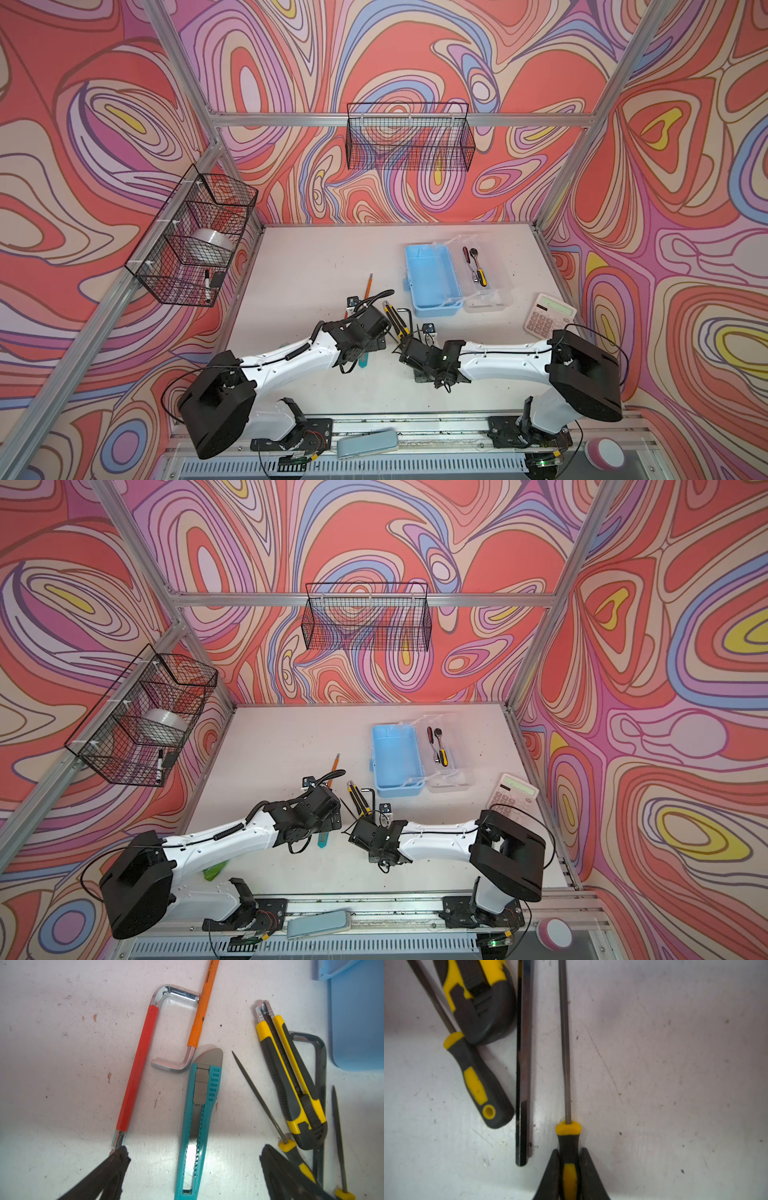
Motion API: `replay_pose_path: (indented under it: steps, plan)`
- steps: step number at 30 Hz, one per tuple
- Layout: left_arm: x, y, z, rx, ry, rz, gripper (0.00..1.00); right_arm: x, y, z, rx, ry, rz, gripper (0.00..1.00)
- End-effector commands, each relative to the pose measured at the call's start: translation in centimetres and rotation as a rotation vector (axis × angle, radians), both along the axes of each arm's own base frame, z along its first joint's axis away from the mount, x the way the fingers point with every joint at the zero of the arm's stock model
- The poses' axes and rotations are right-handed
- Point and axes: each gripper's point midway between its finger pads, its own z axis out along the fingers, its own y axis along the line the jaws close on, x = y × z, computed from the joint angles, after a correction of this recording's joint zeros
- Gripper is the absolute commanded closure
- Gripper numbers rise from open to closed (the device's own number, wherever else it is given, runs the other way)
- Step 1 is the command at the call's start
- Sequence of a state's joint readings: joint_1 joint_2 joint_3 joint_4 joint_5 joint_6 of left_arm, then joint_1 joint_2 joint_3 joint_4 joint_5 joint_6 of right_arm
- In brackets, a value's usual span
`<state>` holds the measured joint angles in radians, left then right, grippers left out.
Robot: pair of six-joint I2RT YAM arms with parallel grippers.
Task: Pack the tool kit
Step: 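Move the right gripper to the tools and grasp a yellow-handled file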
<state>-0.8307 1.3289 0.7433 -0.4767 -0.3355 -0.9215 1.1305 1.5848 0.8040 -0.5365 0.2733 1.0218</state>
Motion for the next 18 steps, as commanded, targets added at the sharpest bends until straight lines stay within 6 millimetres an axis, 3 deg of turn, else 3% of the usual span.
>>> replay_pose_path:
  steps: [1, 6, 13, 18]
  plan:
    - [-0.5, 1.2, -0.2, 0.031, 0.004, 0.032, 0.00, -1.5, -3.4, -2.1, -0.084, 0.061, -0.024, 0.93]
    - [-0.4, 0.9, -0.3, 0.033, 0.012, 0.023, 0.00, -0.6, -3.8, 1.0, -0.030, -0.030, -0.030, 0.99]
    - [-0.2, 0.6, -0.1, 0.041, 0.019, 0.006, 0.00, 2.3, -4.4, 9.2, 0.015, -0.206, 0.003, 1.00]
    - [-0.1, 0.2, -0.3, 0.043, 0.028, -0.011, 0.00, 6.0, -7.5, 15.0, 0.021, -0.333, 0.011, 1.00]
